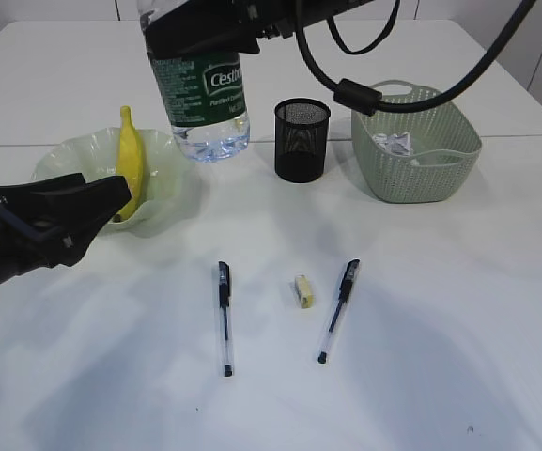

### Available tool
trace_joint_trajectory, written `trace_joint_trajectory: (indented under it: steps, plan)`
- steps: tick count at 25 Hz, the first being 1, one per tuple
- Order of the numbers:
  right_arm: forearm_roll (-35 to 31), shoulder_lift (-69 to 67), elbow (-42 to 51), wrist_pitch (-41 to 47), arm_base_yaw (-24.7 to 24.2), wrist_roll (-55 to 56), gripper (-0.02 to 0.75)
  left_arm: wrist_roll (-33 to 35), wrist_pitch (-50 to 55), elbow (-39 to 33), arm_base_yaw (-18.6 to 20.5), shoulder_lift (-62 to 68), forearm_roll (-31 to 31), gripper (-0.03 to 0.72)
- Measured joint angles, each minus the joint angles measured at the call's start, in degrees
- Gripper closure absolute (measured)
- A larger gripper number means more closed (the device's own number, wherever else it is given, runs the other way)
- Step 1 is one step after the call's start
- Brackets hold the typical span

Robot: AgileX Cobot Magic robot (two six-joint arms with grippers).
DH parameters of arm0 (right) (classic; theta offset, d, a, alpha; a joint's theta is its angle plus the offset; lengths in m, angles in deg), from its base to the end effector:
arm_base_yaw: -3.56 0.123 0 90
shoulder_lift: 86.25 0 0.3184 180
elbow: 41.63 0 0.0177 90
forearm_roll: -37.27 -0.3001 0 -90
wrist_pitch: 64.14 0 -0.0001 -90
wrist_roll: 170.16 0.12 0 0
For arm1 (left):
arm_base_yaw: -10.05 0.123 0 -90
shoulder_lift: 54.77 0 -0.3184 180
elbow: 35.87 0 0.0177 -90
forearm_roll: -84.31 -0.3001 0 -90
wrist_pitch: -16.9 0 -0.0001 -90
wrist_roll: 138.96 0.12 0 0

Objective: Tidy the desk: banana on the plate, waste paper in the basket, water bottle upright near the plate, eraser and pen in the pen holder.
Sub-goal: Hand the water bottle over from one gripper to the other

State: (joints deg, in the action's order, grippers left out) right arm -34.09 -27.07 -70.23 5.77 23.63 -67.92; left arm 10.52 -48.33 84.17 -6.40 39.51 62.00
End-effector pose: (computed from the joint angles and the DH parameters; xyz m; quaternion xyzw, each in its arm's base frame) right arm 0.4362 0.2731 0.3649 -0.5307 0.6124 0.4404 0.3866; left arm 0.2595 -0.1197 0.1764 0.0965 0.7049 -0.3388 0.6157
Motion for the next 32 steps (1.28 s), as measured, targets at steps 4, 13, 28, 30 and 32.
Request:
trace_joint_trajectory:
  steps: [4, 13, 28, 30, 32]
  plan:
    - [0.0, 0.0, 0.0, 0.0, 0.0, -0.13, 0.351, -0.02, 0.0, 0.39, 0.0, 0.0, 1.63, 0.118]
    - [0.0, 0.0, 0.0, 0.0, 0.0, -0.26, 0.351, -3.58, 0.0, 6.05, 0.0, 0.0, -1.73, 0.098]
    - [0.11, 0.0, 0.0, 0.0, 0.0, -0.99, 0.351, -11.58, 0.0, 10.45, 0.0, 0.22, -9.71, 0.097]
    - [0.11, 0.0, 0.0, 0.0, 0.0, -0.99, 0.351, -12.85, 0.0, 11.22, 0.0, 0.22, -11.01, 0.097]
    - [0.11, 0.0, 0.0, 0.0, 0.0, -1.19, 0.351, -13.56, 0.0, 11.75, 0.0, 0.22, -11.77, 0.097]
